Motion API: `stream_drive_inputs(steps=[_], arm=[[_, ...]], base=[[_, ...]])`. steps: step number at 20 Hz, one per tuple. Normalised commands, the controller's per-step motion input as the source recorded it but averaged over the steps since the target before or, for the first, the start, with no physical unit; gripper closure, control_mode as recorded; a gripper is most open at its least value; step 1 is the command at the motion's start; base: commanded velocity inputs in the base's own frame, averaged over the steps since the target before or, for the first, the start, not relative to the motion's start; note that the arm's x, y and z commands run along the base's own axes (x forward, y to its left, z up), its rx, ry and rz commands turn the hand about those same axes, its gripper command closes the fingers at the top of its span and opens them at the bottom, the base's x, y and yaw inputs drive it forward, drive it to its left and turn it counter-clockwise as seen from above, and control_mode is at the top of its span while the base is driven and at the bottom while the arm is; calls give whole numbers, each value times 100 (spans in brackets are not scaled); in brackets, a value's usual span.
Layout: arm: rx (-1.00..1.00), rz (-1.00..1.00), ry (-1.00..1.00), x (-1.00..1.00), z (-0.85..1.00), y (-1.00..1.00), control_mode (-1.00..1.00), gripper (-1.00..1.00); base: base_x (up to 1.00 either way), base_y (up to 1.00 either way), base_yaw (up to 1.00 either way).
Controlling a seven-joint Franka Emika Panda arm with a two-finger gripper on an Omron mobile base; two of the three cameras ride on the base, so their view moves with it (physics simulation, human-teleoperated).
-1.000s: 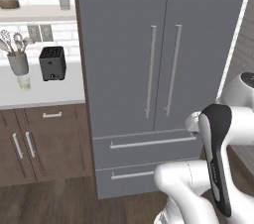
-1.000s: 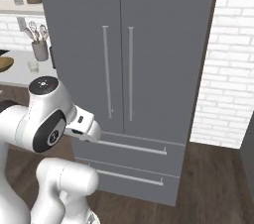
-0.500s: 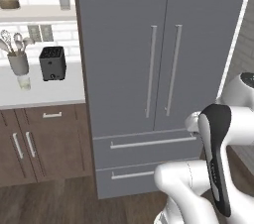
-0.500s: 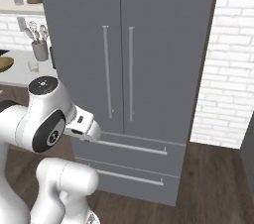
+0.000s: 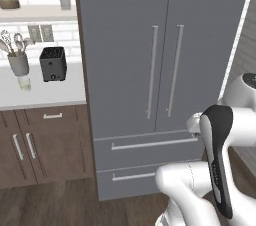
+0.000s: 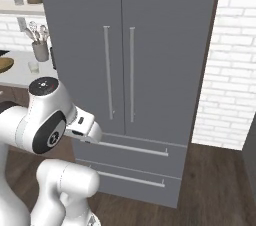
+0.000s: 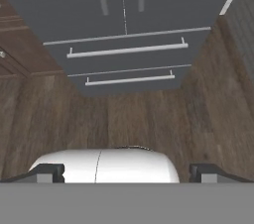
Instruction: Grab a lemon wedge from the fridge and one ice cube from the ice bowl, and put them in the glass of lemonade.
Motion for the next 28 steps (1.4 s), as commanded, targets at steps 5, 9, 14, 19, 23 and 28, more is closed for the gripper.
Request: stream_drive_inputs(steps=[5,9,14,19,23,28], arm=[[0,0,0,0,0,0,100,-100],[0,0,0,0,0,0,100,-100],[0,0,0,0,0,0,100,-100],[0,0,0,19,0,5,-100,-100],[0,0,-4,28,0,0,-100,-100],[-1,0,-18,60,2,0,-100,-100]], base=[[0,0,0],[0,6,0],[0,9,0],[0,0,0],[0,0,0],[0,0,0]])
